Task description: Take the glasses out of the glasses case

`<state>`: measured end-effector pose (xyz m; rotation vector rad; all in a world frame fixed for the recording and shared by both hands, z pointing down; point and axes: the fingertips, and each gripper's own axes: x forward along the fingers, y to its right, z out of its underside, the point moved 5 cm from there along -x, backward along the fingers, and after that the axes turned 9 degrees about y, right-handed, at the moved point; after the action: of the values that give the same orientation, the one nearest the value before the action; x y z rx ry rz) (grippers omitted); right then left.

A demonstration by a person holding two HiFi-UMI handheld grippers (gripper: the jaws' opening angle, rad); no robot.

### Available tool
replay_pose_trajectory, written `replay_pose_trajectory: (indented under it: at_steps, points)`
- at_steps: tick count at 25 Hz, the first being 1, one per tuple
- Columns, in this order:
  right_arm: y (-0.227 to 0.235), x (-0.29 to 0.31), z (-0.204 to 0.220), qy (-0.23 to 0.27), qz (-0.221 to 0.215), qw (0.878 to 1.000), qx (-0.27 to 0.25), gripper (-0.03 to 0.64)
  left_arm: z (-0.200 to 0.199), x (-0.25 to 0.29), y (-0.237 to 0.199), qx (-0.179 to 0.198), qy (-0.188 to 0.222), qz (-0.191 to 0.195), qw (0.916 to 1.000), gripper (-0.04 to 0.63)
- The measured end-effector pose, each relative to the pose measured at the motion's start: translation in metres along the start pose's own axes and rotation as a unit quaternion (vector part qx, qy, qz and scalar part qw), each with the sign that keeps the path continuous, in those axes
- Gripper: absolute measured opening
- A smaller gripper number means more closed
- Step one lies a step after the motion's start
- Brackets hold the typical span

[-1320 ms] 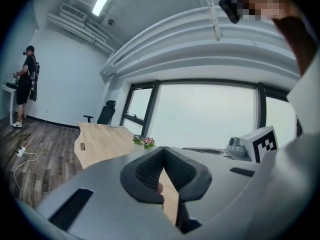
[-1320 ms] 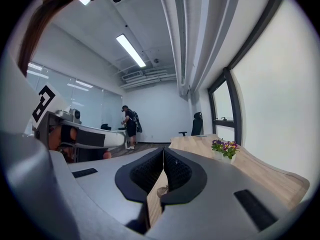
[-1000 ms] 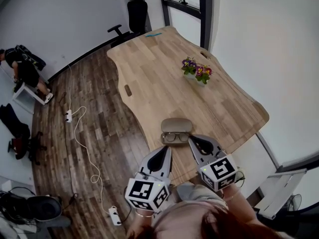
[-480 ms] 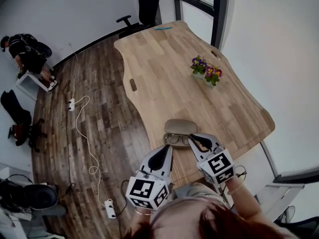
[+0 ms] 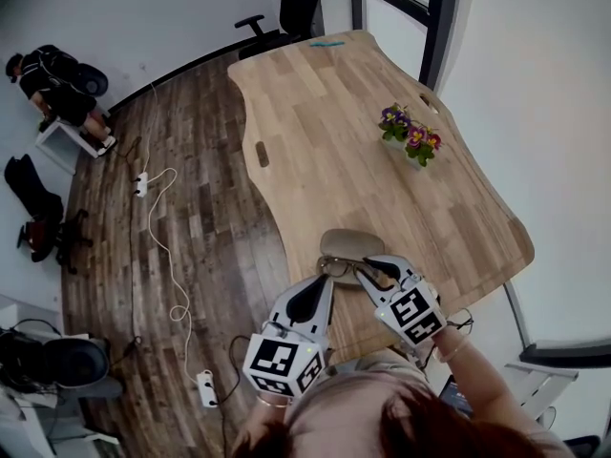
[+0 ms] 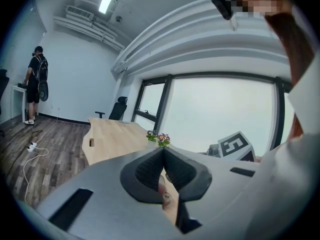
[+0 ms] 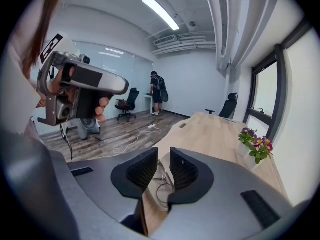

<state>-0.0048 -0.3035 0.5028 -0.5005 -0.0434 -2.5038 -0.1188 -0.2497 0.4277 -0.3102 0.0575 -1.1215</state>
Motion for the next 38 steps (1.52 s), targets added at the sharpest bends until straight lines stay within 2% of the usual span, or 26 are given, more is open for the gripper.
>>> replay_pose_trajectory:
  at_steps: [18,38]
  points:
    - [0.009,0.043,0.05,-0.073,-0.086,0.993,-0.044,0.076,0.008,0.028,-0.024,-0.005,-0.003,-0.026,0.9996,0.002]
    - [0.017,0.08,0.1,-0.161,-0.141,0.974,-0.072,0.077,0.018,0.038,-0.053,-0.018,-0.02,-0.058,0.998,0.002]
